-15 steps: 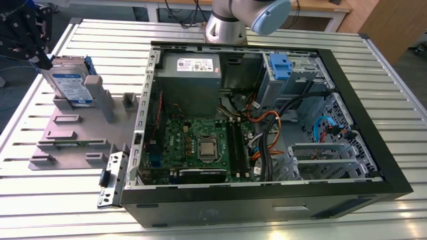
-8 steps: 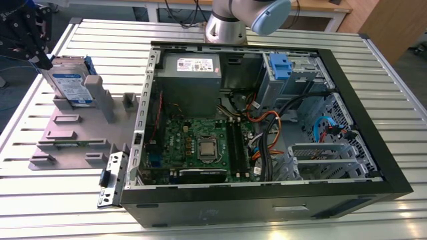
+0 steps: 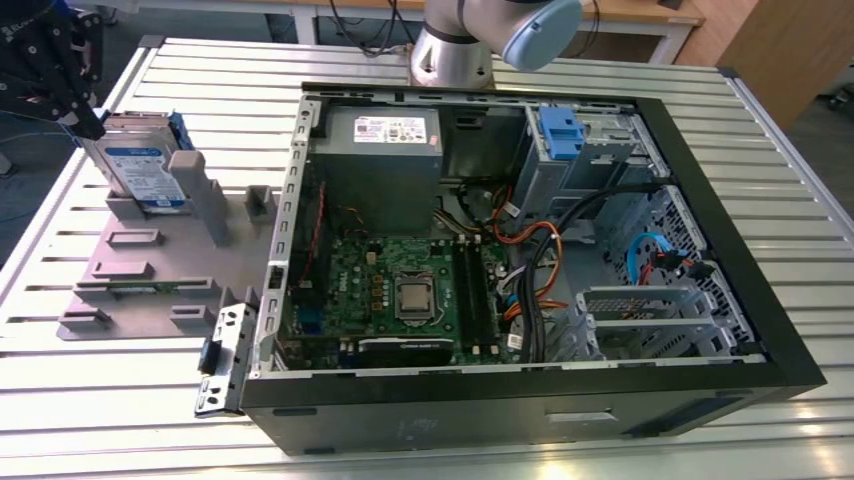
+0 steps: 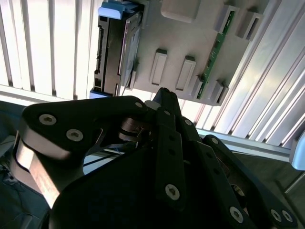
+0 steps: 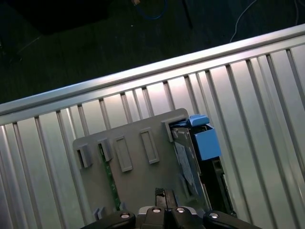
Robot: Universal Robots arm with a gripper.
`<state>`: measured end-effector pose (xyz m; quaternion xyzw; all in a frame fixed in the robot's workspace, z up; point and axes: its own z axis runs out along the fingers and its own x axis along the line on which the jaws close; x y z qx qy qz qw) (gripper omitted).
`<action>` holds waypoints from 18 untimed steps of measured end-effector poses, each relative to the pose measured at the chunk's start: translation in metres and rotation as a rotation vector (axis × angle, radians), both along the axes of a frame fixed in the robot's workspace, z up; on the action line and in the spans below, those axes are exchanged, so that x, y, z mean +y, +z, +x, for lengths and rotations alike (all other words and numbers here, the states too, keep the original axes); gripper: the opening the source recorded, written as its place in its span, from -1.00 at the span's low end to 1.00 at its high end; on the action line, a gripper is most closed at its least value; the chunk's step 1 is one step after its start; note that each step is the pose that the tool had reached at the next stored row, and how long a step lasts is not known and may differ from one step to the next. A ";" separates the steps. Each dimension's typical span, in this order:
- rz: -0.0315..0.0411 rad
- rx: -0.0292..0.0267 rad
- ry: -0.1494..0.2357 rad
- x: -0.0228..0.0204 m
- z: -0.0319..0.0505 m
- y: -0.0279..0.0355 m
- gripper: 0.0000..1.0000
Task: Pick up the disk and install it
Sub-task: 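Pick up the disk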
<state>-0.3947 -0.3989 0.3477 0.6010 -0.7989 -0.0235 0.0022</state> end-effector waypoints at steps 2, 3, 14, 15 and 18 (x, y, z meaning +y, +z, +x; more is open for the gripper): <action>0.0000 0.0000 0.007 0.0000 0.0000 0.0000 -0.80; 0.0000 0.0000 0.011 0.0000 0.0000 0.0000 -0.80; 0.0000 0.0000 0.070 -0.0001 0.0001 0.0000 -0.80; 0.0000 0.0000 0.076 -0.0001 0.0001 0.0000 -0.80; 0.0000 0.0000 0.097 -0.0001 0.0001 0.0000 -0.80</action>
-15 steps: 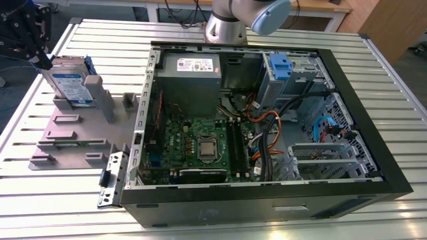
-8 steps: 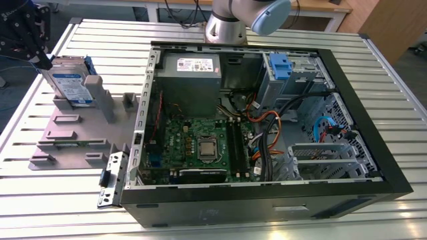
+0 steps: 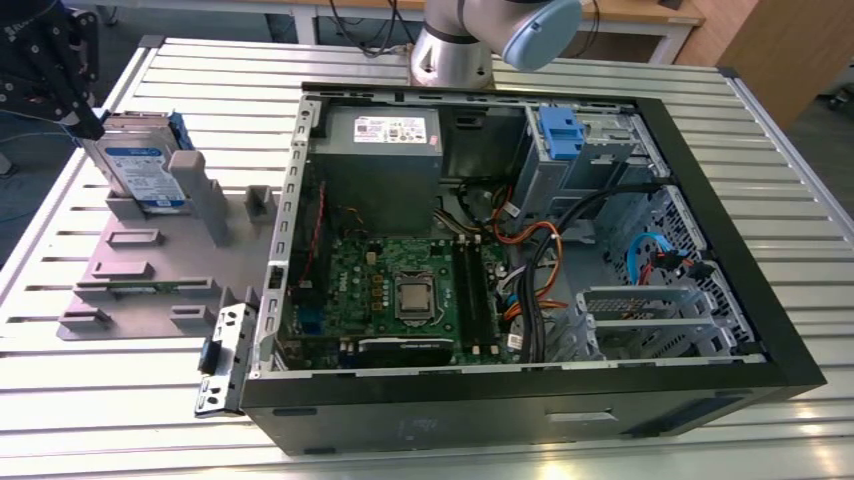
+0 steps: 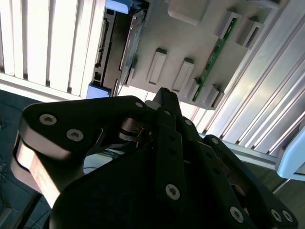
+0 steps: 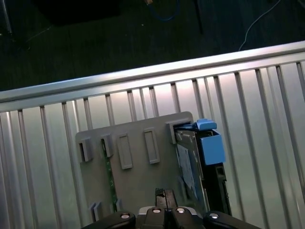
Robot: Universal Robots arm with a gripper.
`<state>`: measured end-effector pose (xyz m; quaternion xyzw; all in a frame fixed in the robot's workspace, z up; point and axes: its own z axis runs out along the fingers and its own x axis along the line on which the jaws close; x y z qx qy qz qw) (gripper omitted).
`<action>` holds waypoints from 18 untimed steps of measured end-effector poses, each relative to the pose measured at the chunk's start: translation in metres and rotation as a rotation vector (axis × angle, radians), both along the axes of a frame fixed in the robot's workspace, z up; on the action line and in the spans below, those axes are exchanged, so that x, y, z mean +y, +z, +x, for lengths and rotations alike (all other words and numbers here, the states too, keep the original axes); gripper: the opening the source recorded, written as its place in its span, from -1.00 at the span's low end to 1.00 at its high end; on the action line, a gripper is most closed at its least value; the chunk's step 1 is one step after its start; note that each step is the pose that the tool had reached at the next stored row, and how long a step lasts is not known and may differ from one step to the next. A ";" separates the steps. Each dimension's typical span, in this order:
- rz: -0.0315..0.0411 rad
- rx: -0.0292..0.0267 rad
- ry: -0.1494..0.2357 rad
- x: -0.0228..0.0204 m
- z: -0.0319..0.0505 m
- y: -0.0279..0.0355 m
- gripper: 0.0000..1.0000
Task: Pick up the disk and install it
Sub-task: 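Pick up the disk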
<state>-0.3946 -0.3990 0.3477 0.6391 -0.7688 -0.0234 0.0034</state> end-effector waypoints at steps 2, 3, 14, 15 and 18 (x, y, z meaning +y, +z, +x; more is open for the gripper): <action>0.0001 0.0000 0.011 0.0000 0.0000 0.0000 -0.80; 0.0000 0.0000 0.014 0.0000 0.0000 0.0000 -0.80; 0.0000 -0.0001 0.015 0.0000 0.0000 0.0000 -0.66; 0.0000 0.0000 0.015 0.0000 0.0000 0.0000 -0.54; 0.0000 0.0000 0.015 0.0000 0.0000 0.0000 -0.42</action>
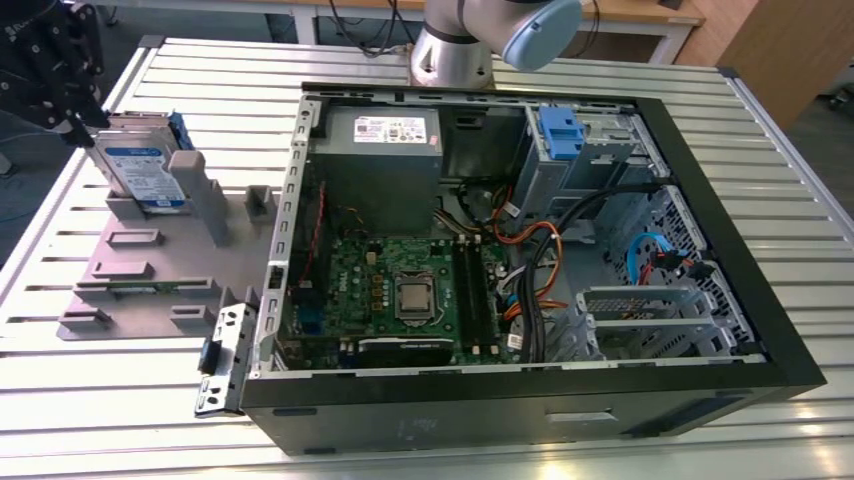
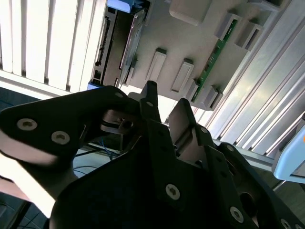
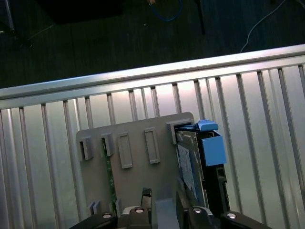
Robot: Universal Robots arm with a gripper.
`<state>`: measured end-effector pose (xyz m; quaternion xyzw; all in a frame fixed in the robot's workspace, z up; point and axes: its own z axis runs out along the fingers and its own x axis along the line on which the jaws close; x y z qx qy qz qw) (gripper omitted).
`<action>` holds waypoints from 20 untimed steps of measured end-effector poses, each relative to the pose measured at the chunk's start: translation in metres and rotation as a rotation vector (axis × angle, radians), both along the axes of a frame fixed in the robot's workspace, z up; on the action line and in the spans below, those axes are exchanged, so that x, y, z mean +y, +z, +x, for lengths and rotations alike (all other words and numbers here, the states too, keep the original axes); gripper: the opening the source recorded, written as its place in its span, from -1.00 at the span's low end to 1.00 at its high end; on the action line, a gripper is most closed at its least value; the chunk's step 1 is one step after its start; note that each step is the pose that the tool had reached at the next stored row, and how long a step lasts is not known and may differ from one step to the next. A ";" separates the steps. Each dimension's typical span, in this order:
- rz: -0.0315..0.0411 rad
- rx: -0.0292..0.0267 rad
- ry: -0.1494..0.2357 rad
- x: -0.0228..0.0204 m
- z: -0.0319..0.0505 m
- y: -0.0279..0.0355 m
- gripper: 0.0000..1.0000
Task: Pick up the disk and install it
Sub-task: 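Pick up the disk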
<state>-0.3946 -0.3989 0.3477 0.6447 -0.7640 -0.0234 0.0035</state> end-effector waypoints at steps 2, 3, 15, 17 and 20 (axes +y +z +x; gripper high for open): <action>0.0000 0.0000 0.000 0.0000 0.0000 0.0000 -0.18; 0.0000 0.0000 0.000 0.0000 0.0000 0.0000 -0.18; 0.0000 0.0000 0.023 0.0005 0.0000 -0.0002 -0.06; -0.0001 0.0001 0.024 0.0014 0.0000 -0.0003 -0.06; 0.0000 0.0000 0.025 0.0035 0.0000 -0.0008 -0.06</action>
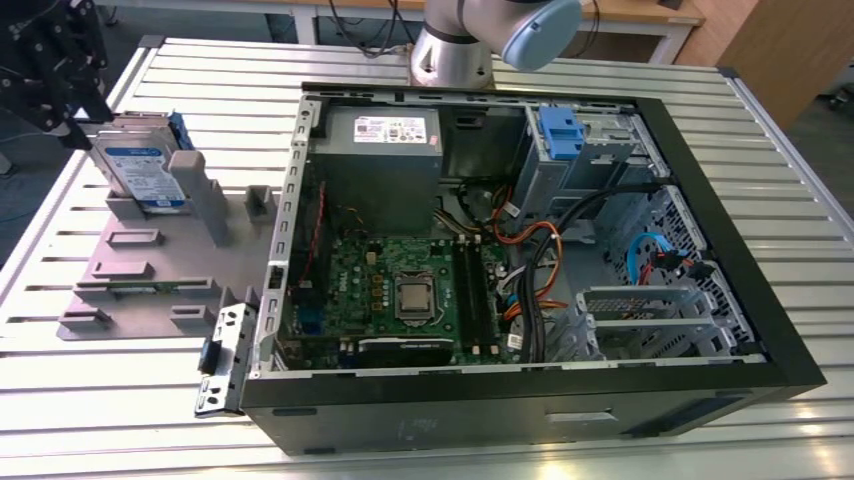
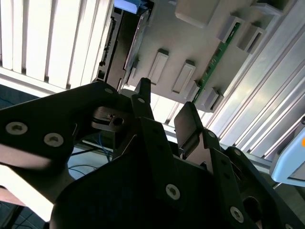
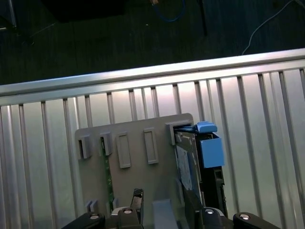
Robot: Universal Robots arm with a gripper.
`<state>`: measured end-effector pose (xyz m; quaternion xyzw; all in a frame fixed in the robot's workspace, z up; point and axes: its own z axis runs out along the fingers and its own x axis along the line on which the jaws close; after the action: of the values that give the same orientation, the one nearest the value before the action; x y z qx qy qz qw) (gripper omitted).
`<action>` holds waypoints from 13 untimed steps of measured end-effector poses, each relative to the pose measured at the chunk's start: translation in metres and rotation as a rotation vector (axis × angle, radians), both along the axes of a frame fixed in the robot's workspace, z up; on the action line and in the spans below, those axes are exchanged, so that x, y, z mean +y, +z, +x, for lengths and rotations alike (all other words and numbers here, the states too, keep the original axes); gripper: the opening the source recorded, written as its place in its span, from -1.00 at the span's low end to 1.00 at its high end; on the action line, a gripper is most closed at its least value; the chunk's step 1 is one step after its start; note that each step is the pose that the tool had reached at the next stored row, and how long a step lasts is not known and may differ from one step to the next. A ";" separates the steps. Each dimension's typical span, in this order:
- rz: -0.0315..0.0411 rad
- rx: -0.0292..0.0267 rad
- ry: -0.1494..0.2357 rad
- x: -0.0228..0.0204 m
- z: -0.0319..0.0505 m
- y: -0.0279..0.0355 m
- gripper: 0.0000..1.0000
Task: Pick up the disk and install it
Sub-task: 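Pick up the disk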
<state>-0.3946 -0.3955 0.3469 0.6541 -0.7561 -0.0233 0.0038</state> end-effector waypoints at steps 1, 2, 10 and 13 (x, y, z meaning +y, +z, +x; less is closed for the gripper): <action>0.0000 0.0000 0.000 0.0006 0.0000 -0.0002 -0.06; 0.0001 -0.0002 0.000 0.0011 0.0000 -0.0005 -0.06; 0.0003 0.0000 0.002 0.0050 0.0000 -0.0025 -0.06; 0.0004 -0.0001 0.003 0.0060 0.0000 -0.0033 -0.06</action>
<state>-0.3946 -0.3894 0.3436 0.6550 -0.7552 -0.0234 0.0037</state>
